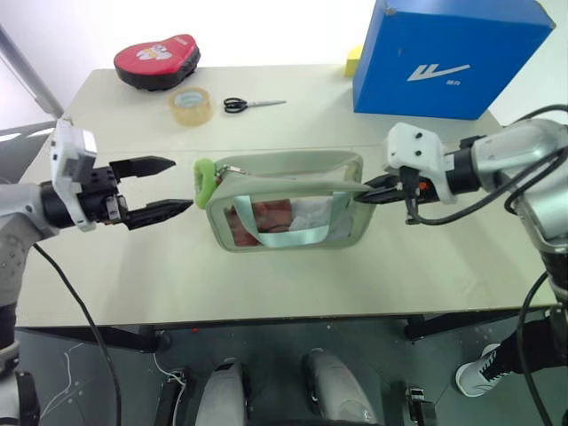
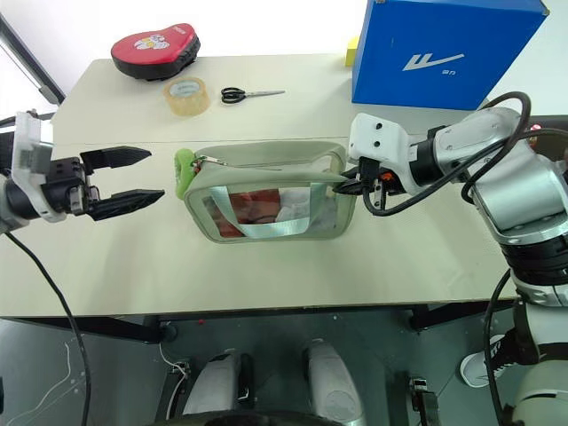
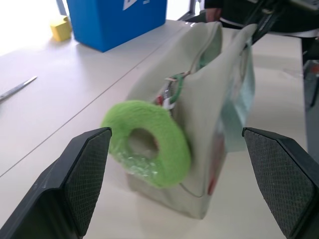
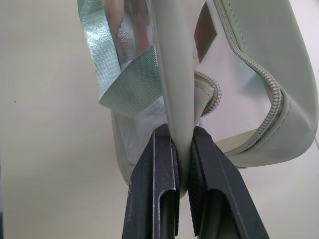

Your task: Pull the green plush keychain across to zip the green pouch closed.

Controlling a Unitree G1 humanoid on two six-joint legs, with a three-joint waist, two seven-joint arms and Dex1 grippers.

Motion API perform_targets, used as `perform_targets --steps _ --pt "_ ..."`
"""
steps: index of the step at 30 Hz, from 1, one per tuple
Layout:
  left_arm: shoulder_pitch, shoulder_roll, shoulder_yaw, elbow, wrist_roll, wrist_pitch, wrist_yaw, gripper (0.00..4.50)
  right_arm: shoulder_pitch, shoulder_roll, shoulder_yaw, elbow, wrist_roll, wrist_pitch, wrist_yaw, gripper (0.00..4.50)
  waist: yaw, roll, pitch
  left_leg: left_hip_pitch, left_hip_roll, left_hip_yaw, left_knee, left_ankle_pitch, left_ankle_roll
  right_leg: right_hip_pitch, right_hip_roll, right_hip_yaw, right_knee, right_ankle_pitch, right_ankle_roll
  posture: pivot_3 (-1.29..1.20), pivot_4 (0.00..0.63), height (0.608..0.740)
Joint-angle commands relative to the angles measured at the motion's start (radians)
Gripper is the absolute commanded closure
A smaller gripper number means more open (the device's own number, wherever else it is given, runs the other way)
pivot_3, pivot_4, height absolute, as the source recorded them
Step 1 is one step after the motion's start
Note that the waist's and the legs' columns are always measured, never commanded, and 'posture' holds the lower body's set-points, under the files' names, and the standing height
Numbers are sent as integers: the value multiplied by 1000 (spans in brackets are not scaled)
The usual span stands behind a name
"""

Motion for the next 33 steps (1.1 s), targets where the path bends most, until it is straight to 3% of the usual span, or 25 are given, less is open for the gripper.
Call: perform_targets --steps 1,9,12,19,24,28,33 --pt "-55 -17 -30 88 53 -46 2 0 -5 4 -33 -1 -2 -35 -12 4456 0 0 0 0 0 0 0 0 0 0 0 0 0 0 0 0 150 737" --pt "-195 -130 -119 291 126 -66 20 0 0 7 -33 2 -13 -60 -22 4456 0 0 0 0 0 0 0 0 0 0 0 0 0 0 0 0 150 737" --pt "-232 -158 -146 339 158 -55 36 891 -2 6 -37 0 -10 -57 -20 4500 0 0 0 0 0 0 0 0 0 0 0 0 0 0 0 0 150 737" --pt "-243 -166 -138 321 144 -24 6 4442 -9 5 -36 13 -20 -33 -42 4500 0 0 0 0 0 0 0 0 0 0 0 0 1 0 0 0 150 737" --pt "-243 -112 -94 243 106 7 -28 4442 -11 19 -24 20 -26 -22 -58 4500 0 0 0 0 0 0 1 0 0 0 0 0 1 0 0 0 150 737" --pt "-305 -82 -62 159 13 129 -24 4442 -10 29 -14 23 -31 -18 -63 4500 1 0 0 0 0 0 1 0 0 0 0 0 1 0 0 0 150 737" --pt "-413 -112 -148 119 8 229 2 4442 -11 50 -3 30 -42 -18 -67 4500 4 0 0 0 0 -1 2 0 0 1 0 0 1 0 0 0 150 737"
